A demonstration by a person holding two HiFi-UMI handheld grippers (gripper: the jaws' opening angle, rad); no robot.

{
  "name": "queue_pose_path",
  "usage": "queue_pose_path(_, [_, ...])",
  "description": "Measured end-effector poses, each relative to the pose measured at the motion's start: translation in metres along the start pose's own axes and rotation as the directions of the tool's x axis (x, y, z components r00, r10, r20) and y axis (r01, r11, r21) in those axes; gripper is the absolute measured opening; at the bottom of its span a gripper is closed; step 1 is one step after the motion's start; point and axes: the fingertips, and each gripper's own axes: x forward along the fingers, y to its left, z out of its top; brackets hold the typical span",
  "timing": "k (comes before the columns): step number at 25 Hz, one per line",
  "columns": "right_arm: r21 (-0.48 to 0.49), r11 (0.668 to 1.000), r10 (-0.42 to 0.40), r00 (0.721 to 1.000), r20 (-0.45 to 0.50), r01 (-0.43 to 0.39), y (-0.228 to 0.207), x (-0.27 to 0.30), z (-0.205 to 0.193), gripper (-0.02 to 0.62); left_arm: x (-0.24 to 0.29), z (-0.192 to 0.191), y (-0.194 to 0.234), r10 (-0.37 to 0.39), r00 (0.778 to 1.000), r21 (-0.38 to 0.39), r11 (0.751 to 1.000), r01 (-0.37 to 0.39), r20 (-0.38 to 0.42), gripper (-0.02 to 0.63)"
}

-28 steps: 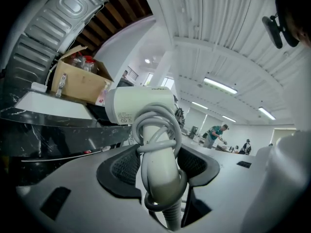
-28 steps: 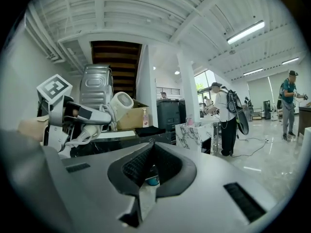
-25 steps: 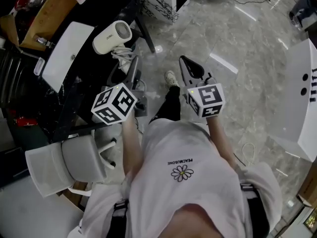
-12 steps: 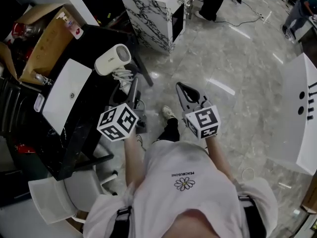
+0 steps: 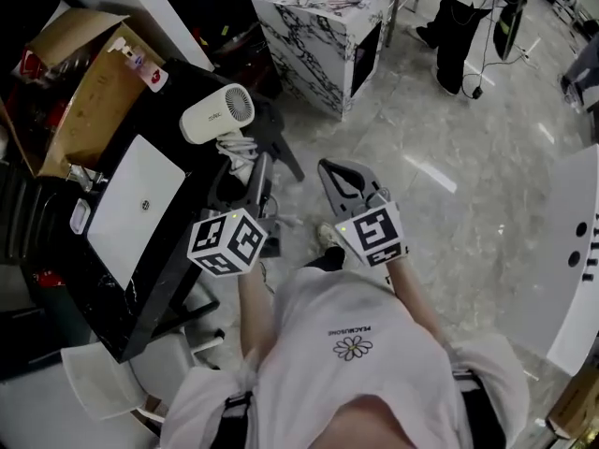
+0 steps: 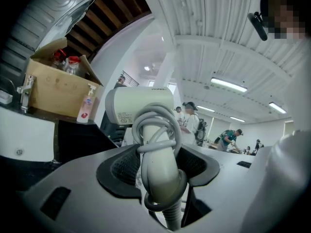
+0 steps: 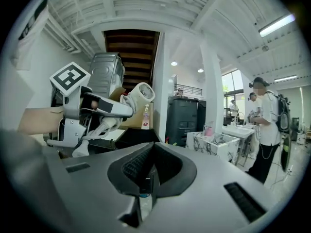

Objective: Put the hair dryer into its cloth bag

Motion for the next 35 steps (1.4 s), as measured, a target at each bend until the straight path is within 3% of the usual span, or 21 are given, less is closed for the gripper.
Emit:
queue_pose_path(8, [-0.149,0.976,0.162,0.987,0.01,-0.159,-0.012,0.097,0.022,0.012,0.045,0.042,0.054,0.116,0.99,0.003,0.993,-0.116,0.081,0.245])
queue_pose_path(14, [-0.049,0.976,0.218,0.973,0.082,-0.214,-0.02,0.14,0.05,0.012,0.041,0.047,0.073,0.185,0.98,-0.045,0.982,-0.182,0.076,0.245])
queue_pose_path(21, [-0.108,0.925,0.374,0.923,0.096,-0.363,-0.018,0.193,0.073,0.012,0.031,0.048,0.094,0.356,0.93,-0.056,0.934,-0.352,0.093,0.245])
queue_pose_path(26, [-0.239,0.828,0.539,0.837,0.094,-0.507,-0.007,0.217,0.085,0.012,0.028,0.047,0.109,0.507,0.854,-0.111,0.861,-0.496,0.115,0.245])
queue_pose_path(32, [-0.498,0.617,0.699,0.715,-0.008,-0.609,0.007,0.235,0.082,0.012,0.027,0.047,0.121,0.668,0.737,-0.156,0.743,-0.651,0.105,0.245])
queue_pose_path(35, [-0.566,0.523,0.748,0.662,-0.053,-0.637,0.009,0.242,0.077,0.014,0.029,0.046,0.121,0.722,0.685,-0.161,0.691,-0.705,0.098,0.245])
